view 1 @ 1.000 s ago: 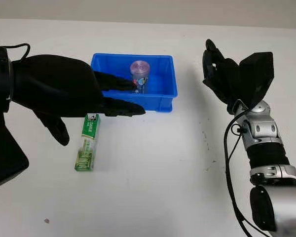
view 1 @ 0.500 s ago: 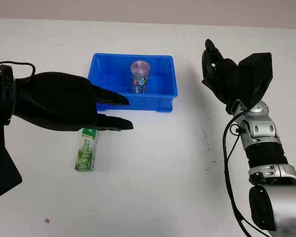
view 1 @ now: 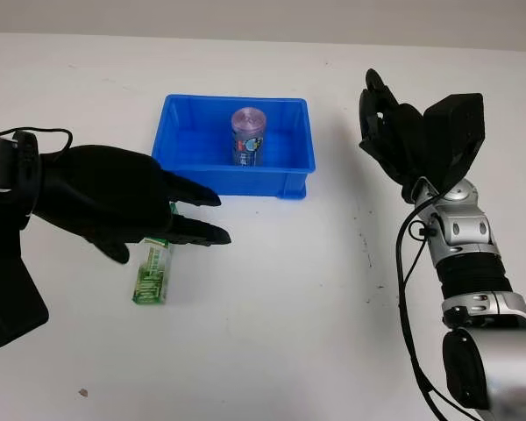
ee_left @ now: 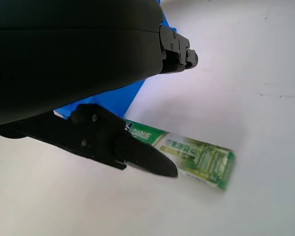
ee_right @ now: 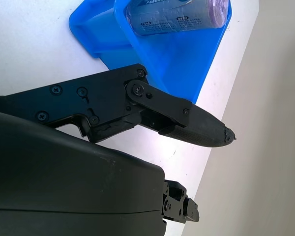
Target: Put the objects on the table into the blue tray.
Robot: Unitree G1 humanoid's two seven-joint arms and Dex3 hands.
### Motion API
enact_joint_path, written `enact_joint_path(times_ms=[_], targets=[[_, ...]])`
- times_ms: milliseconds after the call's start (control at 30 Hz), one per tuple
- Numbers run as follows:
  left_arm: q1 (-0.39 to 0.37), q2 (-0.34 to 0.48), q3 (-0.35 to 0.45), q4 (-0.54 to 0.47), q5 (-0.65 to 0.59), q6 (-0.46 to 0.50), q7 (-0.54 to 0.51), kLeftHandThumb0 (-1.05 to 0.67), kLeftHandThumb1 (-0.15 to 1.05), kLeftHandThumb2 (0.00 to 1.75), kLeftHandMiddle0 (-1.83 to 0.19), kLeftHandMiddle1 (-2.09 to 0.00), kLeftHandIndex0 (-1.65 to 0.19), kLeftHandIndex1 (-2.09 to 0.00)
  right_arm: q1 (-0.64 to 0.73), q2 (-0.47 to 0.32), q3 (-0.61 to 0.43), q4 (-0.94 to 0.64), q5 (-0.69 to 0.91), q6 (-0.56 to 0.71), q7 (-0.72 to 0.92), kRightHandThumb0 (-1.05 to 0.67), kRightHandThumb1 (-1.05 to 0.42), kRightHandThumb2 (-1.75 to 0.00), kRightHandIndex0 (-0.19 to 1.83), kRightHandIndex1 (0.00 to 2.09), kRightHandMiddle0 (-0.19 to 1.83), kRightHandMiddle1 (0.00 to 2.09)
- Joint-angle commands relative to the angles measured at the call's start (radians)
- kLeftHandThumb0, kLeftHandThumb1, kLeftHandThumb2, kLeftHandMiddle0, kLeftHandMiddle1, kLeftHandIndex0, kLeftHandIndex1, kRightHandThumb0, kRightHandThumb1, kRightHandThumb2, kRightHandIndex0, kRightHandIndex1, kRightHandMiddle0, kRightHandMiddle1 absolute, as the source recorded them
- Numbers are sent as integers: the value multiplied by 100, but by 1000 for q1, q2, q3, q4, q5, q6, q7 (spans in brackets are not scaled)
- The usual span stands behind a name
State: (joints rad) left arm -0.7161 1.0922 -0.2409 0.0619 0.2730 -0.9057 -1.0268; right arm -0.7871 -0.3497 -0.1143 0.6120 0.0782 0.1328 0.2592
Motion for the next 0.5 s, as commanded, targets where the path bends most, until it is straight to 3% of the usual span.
enact_joint_path(times_ms=[0, 300, 400, 467], targets=[[22, 9, -14, -7, -12, 13, -10, -55, 79, 3, -9, -6, -9, -8, -5, -6, -9, -18, 3, -1, -1, -67, -105, -79, -19, 0, -19, 0], [66, -5, -13, 11, 6, -16, 16, -44, 81, 6, -14, -8, -17, -11, 7, -9, -24, -29, 13, -2, 1, -68, -105, -77, -19, 0, -19, 0], [64, -18, -11, 44, 50, -104, 67, -12, 96, 12, -20, -10, -22, -14, 7, -11, -25, -28, 13, -4, 10, -68, -105, -77, -19, 0, -19, 0], [47, -32, -14, 85, 104, -192, 113, -2, 102, 14, -23, -10, -24, -15, 6, -11, -26, -27, 14, -5, 13, -68, -105, -78, -19, 0, -19, 0]])
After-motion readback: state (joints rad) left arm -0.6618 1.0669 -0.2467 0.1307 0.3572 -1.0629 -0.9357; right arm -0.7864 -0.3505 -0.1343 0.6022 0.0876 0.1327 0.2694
